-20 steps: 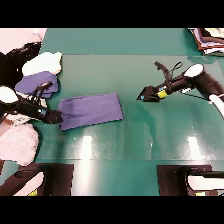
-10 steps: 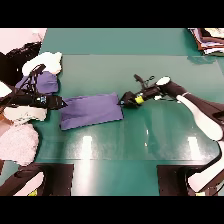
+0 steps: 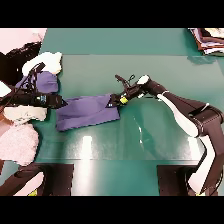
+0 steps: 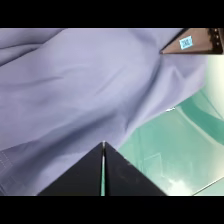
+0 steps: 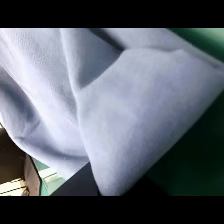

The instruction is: Fold the shirts.

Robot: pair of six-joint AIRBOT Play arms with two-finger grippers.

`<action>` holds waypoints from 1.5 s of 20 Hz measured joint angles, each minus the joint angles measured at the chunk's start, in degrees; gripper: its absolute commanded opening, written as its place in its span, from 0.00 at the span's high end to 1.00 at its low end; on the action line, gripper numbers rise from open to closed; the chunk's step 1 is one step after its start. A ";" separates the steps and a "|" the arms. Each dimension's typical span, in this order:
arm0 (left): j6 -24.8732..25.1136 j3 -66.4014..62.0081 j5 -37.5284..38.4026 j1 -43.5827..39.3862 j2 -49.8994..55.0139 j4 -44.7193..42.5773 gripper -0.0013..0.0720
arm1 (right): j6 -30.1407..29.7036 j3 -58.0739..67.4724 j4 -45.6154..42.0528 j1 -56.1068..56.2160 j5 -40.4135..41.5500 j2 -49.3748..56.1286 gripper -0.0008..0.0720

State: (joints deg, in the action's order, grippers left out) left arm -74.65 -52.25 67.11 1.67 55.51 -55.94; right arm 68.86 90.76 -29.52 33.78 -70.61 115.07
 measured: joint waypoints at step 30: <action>-9.31 0.00 -11.21 -22.03 0.00 0.98 0.95 | 3.06 -43.71 -19.02 -93.66 11.82 -53.72 0.13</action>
State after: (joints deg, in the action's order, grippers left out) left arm -83.96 -52.25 55.90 -20.36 55.51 -54.96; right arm 71.92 47.05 -48.53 -59.88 -58.78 61.34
